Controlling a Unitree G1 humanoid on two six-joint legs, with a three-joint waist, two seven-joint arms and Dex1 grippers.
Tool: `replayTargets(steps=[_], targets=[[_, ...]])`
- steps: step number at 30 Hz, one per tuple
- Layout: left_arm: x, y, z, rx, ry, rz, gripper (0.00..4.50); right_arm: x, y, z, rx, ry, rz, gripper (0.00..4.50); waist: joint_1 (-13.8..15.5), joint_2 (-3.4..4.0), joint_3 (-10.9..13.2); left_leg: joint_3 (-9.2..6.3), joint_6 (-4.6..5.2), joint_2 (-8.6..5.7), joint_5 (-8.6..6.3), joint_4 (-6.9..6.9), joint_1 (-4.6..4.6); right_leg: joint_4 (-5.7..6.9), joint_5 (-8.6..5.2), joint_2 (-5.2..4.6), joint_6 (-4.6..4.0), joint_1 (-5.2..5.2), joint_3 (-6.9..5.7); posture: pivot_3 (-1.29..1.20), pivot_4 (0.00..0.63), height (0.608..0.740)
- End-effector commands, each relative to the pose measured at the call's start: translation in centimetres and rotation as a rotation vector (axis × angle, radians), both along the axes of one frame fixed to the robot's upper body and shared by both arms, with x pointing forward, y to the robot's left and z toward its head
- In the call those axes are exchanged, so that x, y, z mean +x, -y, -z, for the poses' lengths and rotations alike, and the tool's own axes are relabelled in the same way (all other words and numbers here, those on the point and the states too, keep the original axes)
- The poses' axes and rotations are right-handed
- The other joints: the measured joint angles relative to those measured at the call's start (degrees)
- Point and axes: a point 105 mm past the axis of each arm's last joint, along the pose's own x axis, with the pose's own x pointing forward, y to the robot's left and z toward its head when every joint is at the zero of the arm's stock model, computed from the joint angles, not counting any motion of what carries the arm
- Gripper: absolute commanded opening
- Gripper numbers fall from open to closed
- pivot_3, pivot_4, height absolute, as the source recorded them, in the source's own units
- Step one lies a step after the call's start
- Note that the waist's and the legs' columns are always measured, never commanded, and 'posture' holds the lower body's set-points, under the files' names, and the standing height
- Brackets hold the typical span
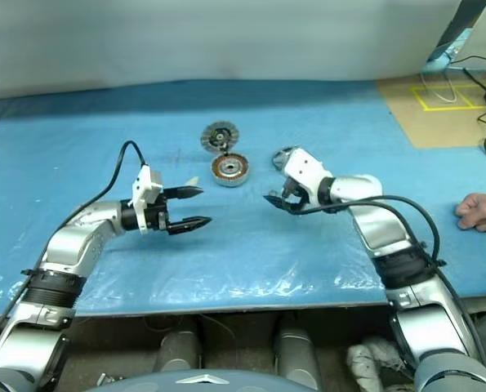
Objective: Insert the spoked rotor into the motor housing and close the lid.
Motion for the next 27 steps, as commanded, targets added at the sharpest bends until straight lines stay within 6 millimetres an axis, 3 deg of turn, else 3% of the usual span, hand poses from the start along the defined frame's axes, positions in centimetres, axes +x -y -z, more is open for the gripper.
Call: replayTargets(steps=[1,9,16,27], targets=[[0.0,-0.2,-0.6,0.002,0.039,-0.012,4.5,1.4,-2.1,-2.3,-0.026,0.078,-0.102,4.47,-0.36,-0.01,0.0,0.0,0.0,0.01,0.0,0.02,-0.01,0.03,0.0,0.01,-0.01,-0.03,0.01,0.0,0.15,0.74],[-0.6,-0.3,0.1,-0.002,0.028,-0.036,4.5,5.1,-7.7,-3.7,-0.143,0.119,-0.241,4.47,-1.37,-0.02,0.01,0.0,0.01,0.13,-0.01,0.17,-0.09,0.3,-0.12,0.01,-0.22,-0.19,-0.1,0.0,0.15,0.74],[-1.6,-0.6,0.3,-0.024,0.012,-0.074,4.5,4.4,-11.8,-2.2,-0.109,-0.034,-0.32,4.47,-1.15,-0.01,0.02,-0.04,0.21,0.35,0.1,0.17,-0.28,0.37,-0.27,0.01,-0.48,-0.34,-0.55,0.0,0.15,0.74],[-2.8,-1.1,0.7,-0.013,0.01,-0.127,4.5,5.1,-10.9,0.6,-0.276,-0.016,-0.246,4.47,-1.15,0.0,0.02,-0.11,0.24,0.4,0.11,0.42,-0.95,0.56,-0.24,0.0,-0.55,-0.98,-0.61,0.0,0.15,0.74]])
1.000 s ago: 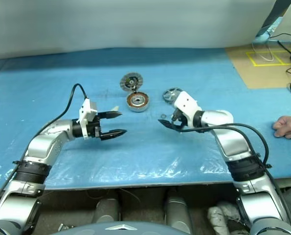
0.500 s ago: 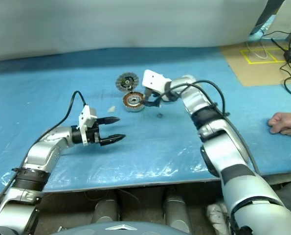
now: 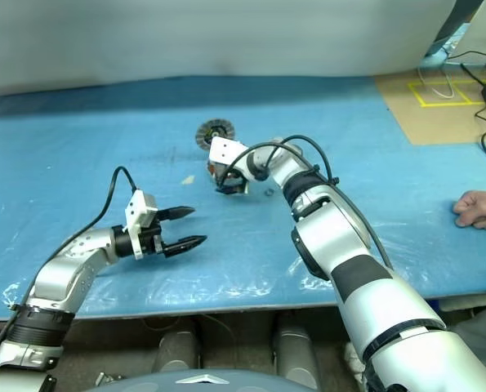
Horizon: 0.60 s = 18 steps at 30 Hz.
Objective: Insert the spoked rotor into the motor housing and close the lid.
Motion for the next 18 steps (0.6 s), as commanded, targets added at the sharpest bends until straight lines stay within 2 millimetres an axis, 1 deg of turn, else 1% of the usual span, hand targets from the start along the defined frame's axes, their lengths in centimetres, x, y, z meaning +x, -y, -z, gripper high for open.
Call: replayTargets(steps=[1,5,8,10,12,13,15,16,18], targets=[[-0.1,-0.2,-1.4,-0.016,0.055,-0.01,4.5,0.1,-0.3,-0.8,-0.012,0.04,-0.031,4.47,-0.01,0.0,0.0,0.0,0.0,0.0,0.0,0.01,0.0,0.01,0.0,0.0,0.0,0.0,0.0,0.0,0.15,0.74],[0.0,0.1,-1.3,-0.012,0.056,-0.007,4.5,0.0,-0.4,0.1,-0.04,0.053,-0.023,4.47,-0.09,0.0,0.0,0.01,0.0,0.02,0.0,0.01,0.02,0.03,0.0,0.01,-0.01,0.0,0.01,0.0,0.15,0.74],[0.1,0.7,-1.4,-0.017,0.059,0.014,4.5,0.0,0.1,1.4,-0.131,0.085,-0.039,4.47,-0.06,0.0,0.0,0.01,0.0,0.02,0.0,0.02,0.02,0.03,0.0,0.01,-0.01,0.0,0.01,0.0,0.15,0.74],[0.2,1.0,-1.5,-0.019,0.061,0.02,4.5,-0.2,0.2,2.0,-0.162,0.089,-0.047,4.47,-0.04,0.0,0.0,0.01,0.0,0.02,0.0,0.05,0.03,0.06,0.0,0.0,-0.01,0.01,0.02,0.0,0.15,0.74],[0.4,1.2,-1.6,-0.028,0.064,0.02,4.5,-0.2,0.1,2.3,-0.165,0.089,-0.045,4.1,-0.04,0.0,0.0,0.01,0.0,0.01,0.0,0.09,0.04,0.13,0.0,0.0,-0.01,0.01,0.03,0.0,0.15,0.74],[0.6,1.2,-2.0,-0.059,0.058,0.011,4.5,-0.3,0.0,2.5,-0.165,0.085,-0.043,3.84,-0.03,0.0,0.0,0.01,0.0,0.01,0.0,0.1,0.06,0.16,0.0,0.0,-0.01,0.02,0.05,0.0,0.15,0.74],[1.1,1.4,-2.8,-0.134,0.038,-0.016,4.5,-0.8,0.1,3.6,-0.195,0.072,-0.066,3.21,0.02,0.0,-0.01,0.04,-0.01,0.0,-0.01,0.12,0.1,0.3,-0.02,-0.01,-0.04,0.02,0.1,0.0,0.15,0.74],[1.1,1.6,-2.9,-0.133,0.039,-0.011,4.5,-1.0,0.3,4.2,-0.215,0.067,-0.075,2.89,0.01,-0.01,-0.01,0.05,-0.05,-0.01,-0.03,0.17,0.12,0.41,-0.05,-0.02,-0.08,0.04,0.12,0.0,0.15,0.74],[0.6,2.0,-2.3,-0.088,0.035,0.021,4.5,-1.2,0.4,4.9,-0.233,0.066,-0.083,2.22,-0.09,-0.01,-0.03,0.06,-0.19,-0.01,-0.12,0.18,0.15,0.52,-0.08,-0.02,-0.14,0.1,0.15,0.0,0.15,0.74]])
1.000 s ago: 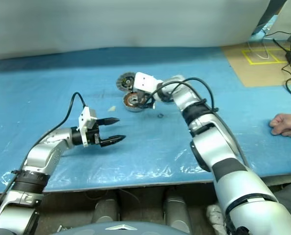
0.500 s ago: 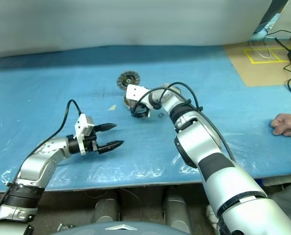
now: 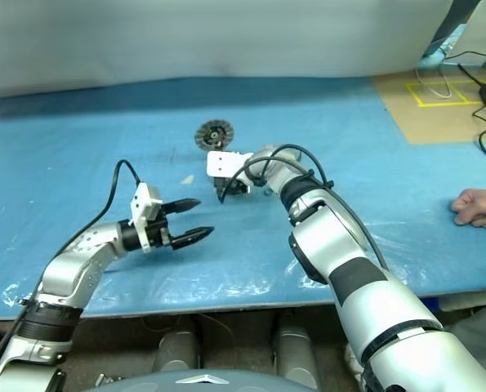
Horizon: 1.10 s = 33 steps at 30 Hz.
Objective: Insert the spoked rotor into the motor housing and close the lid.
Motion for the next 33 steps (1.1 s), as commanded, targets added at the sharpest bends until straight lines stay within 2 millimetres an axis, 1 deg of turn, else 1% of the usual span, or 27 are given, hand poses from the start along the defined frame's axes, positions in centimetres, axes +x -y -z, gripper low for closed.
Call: replayTargets(steps=[1,2,5,8,11,13,14,15,16,18,20,22,24,26,27,28,30,32,33], targets=[[-0.5,0.1,-0.3,0.037,0.025,0.032,4.5,-1.2,0.8,3.6,-0.09,-0.069,-0.012,1.97,-0.14,0.01,-0.01,0.02,0.0,0.0,0.0,0.0,0.11,0.1,-0.02,0.0,-0.03,0.01,0.04,0.0,0.15,0.74],[-0.6,0.1,-0.2,0.046,0.022,0.039,4.5,-1.2,0.8,3.6,-0.087,-0.07,-0.013,1.96,-0.14,0.02,-0.01,0.03,-0.01,0.0,0.0,-0.01,0.17,0.16,-0.04,0.01,-0.05,0.01,0.07,0.0,0.15,0.74],[-0.5,-0.1,0.1,0.061,0.017,0.046,4.5,-2.1,0.6,3.3,-0.052,-0.15,-0.064,1.95,-0.11,0.03,-0.02,0.04,-0.01,0.0,-0.01,-0.02,0.31,0.26,-0.06,0.02,-0.08,0.07,0.09,0.0,0.15,0.74],[-0.5,-0.2,-0.1,0.057,0.019,0.047,4.5,-2.5,0.9,1.9,-0.014,-0.193,-0.13,1.95,-0.09,0.03,-0.02,0.04,0.0,-0.02,-0.01,0.03,0.37,0.26,-0.06,0.0,-0.08,0.17,0.1,0.0,0.15,0.74],[-0.7,-0.4,0.1,0.06,0.01,0.045,4.5,-3.7,1.9,1.1,0.009,-0.282,-0.2,1.95,0.06,0.03,-0.02,0.04,0.04,-0.02,-0.02,0.04,0.34,0.24,-0.06,0.01,-0.08,0.16,0.09,0.0,0.15,0.74],[-0.8,-0.4,0.2,0.053,-0.01,0.046,4.5,-4.9,2.9,1.2,-0.007,-0.318,-0.235,1.95,0.14,0.02,-0.02,0.04,0.16,-0.02,-0.05,0.04,0.3,0.22,-0.06,0.01,-0.08,0.16,0.09,0.0,0.15,0.74],[-1.0,-0.4,0.4,0.054,-0.019,0.053,4.5,-5.6,3.1,1.2,-0.011,-0.327,-0.248,1.95,0.25,0.0,-0.03,0.03,0.41,-0.02,-0.01,0.04,0.28,0.21,-0.06,0.01,-0.08,0.16,0.08,0.0,0.15,0.74],[-1.3,-0.3,0.7,0.061,-0.026,0.063,4.5,-6.4,3.1,1.2,-0.007,-0.339,-0.253,1.95,0.29,-0.01,-0.04,0.03,0.43,-0.02,-0.01,0.04,0.28,0.21,-0.06,0.01,-0.08,0.17,0.07,0.0,0.15,0.74],[-1.6,-0.3,1.0,0.071,-0.029,0.071,4.5,-7.3,2.9,1.2,0.006,-0.36,-0.252,1.95,0.27,-0.01,-0.04,0.02,0.44,-0.02,-0.01,0.03,0.28,0.19,-0.06,0.02,-0.08,0.18,0.07,0.0,0.15,0.74],[-1.6,-0.4,1.2,0.076,-0.041,0.072,4.5,-8.7,2.2,1.6,0.016,-0.345,-0.253,1.95,0.11,-0.03,-0.05,0.01,0.43,-0.02,-0.01,-0.06,0.32,0.18,-0.06,0.03,-0.07,0.18,0.06,0.0,0.15,0.74],[-1.3,-0.4,1.2,0.078,-0.045,0.077,4.5,-9.6,1.7,2.5,0.003,-0.349,-0.231,1.95,-0.04,-0.03,-0.05,0.01,0.34,-0.01,0.04,-0.1,0.41,0.19,-0.06,0.06,-0.07,0.18,0.09,0.0,0.15,0.74],[-1.3,-0.3,1.0,0.083,-0.044,0.096,4.5,-10.0,1.2,2.9,-0.005,-0.371,-0.195,1.95,-0.23,-0.03,-0.05,0.01,0.04,-0.01,-0.03,-0.15,0.74,0.18,-0.08,0.14,-0.06,0.4,0.18,0.0,0.15,0.74],[-1.3,-0.2,1.0,0.091,-0.044,0.11,4.5,-10.3,0.4,2.9,0.013,-0.412,-0.153,1.95,-0.26,-0.03,-0.05,0.02,0.02,-0.02,-0.05,-0.19,1.12,0.16,-0.1,0.16,-0.02,0.72,0.26,0.0,0.15,0.74],[-1.2,-0.2,1.0,0.097,-0.046,0.118,4.5,-10.2,-0.5,2.7,0.043,-0.451,-0.092,1.95,-0.27,-0.03,-0.05,0.02,0.15,-0.06,-0.13,-0.24,1.39,0.13,-0.14,0.15,0.04,0.94,0.31,0.0,0.15,0.74],[-1.1,-0.2,1.1,0.099,-0.046,0.121,4.5,-10.3,-0.7,2.6,0.052,-0.472,-0.08,1.95,-0.32,-0.04,-0.05,0.05,0.19,-0.11,-0.15,-0.28,1.55,0.13,-0.22,0.15,0.17,1.02,0.4,0.0,0.15,0.74],[-1.1,-0.1,1.1,0.1,-0.046,0.126,4.5,-10.2,-0.8,2.7,0.048,-0.474,-0.072,1.95,-0.33,-0.05,-0.05,0.05,0.19,-0.14,-0.16,-0.33,1.65,0.13,-0.32,0.16,0.35,1.07,0.46,0.0,0.15,0.74],[-1.2,0.3,1.0,0.095,-0.041,0.141,4.5,-9.4,-0.5,3.2,0.02,-0.432,-0.035,1.95,-0.34,-0.06,-0.06,0.05,0.18,-0.14,-0.16,-0.37,1.74,0.13,-0.33,0.15,0.36,1.13,0.46,0.0,0.15,0.74],[-1.2,0.6,0.9,0.092,-0.037,0.148,4.5,-8.6,-0.3,3.4,0.021,-0.402,-0.002,2.68,-0.6,-0.07,-0.07,0.07,0.14,-0.15,-0.14,-0.38,1.77,0.12,-0.2,0.16,0.14,1.14,0.49,0.0,0.15,0.74],[-1.2,0.6,0.8,0.091,-0.035,0.148,4.5,-8.4,-0.3,3.3,0.032,-0.4,0.006,2.97,-0.65,-0.05,-0.06,0.08,0.1,-0.15,-0.11,-0.38,1.77,0.12,-0.15,0.16,0.06,1.14,0.49,0.0,0.15,0.74]])
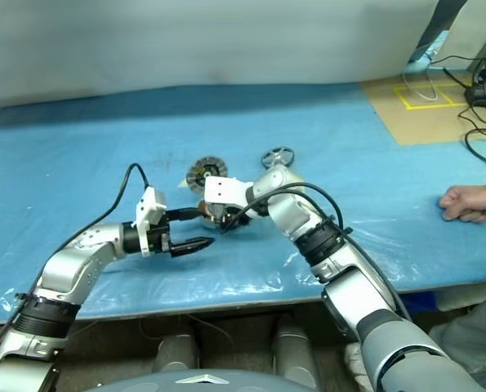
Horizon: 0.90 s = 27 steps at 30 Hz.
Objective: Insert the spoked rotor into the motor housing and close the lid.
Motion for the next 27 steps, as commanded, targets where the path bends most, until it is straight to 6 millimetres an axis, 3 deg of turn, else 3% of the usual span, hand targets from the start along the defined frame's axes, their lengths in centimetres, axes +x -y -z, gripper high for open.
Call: replayTargets(steps=[1,4,10,17,19,22,24,27], targets=[[-0.1,0.6,-0.5,-0.004,0.024,0.03,4.5,0.0,0.4,2.0,-0.032,-0.051,0.034,3.32,-0.09,0.04,0.02,0.0,-0.05,0.0,0.03,-0.01,-0.04,0.0,0.0,0.0,0.0,-0.03,-0.01,0.0,0.15,0.74],[-0.2,0.4,-0.2,0.003,0.021,0.034,4.5,-0.8,0.8,1.5,-0.015,-0.111,0.017,4.31,0.16,0.03,0.02,-0.01,-0.07,-0.02,0.04,-0.04,-0.09,-0.03,0.0,-0.02,-0.01,-0.04,-0.02,0.0,0.15,0.74],[-0.1,0.4,-0.2,0.006,0.025,0.037,4.5,-1.7,0.5,-3.8,0.228,-0.184,0.019,4.31,0.71,0.05,0.05,-0.01,-0.14,-0.02,0.08,-0.06,-0.36,-0.3,0.03,-0.02,-0.03,-0.3,-0.05,0.0,0.15,0.74],[-0.3,0.2,-0.1,0.015,0.022,0.046,4.5,-3.5,2.8,-9.7,0.476,-0.117,-0.047,4.31,0.84,0.04,0.05,-0.06,-0.15,0.04,0.1,-0.38,-0.85,-0.85,0.09,0.01,-0.01,-0.5,-0.32,0.0,0.15,0.74],[-0.4,0.2,-0.1,0.016,0.024,0.048,4.5,-3.7,3.8,-9.4,0.458,-0.074,-0.032,4.31,0.91,0.04,0.05,-0.06,-0.15,0.04,0.1,-0.43,-0.86,-0.88,0.08,0.01,-0.01,-0.49,-0.35,0.0,0.15,0.74],[-0.6,0.2,-0.2,0.018,0.031,0.058,4.5,-2.6,7.0,-7.6,0.416,0.062,0.116,4.31,1.39,0.03,0.04,-0.06,-0.15,0.04,0.1,-0.49,-0.86,-0.94,0.08,0.0,-0.01,-0.38,-0.37,0.0,0.15,0.74],[-0.8,0.2,-0.2,0.018,0.033,0.058,4.5,-2.3,8.6,-7.2,0.513,0.074,0.237,4.31,1.37,0.04,0.05,-0.04,-0.16,0.03,0.1,-0.5,-0.85,-1.04,0.08,-0.01,0.0,-0.32,-0.36,0.0,0.15,0.74],[-0.8,0.4,-0.2,0.017,0.038,0.051,4.5,-1.4,11.4,-5.2,0.576,0.093,0.44,4.31,1.27,0.06,0.06,-0.04,-0.16,0.01,0.1,-0.48,-0.86,-1.02,0.09,-0.02,0.02,-0.34,-0.34,0.0,0.15,0.74]])
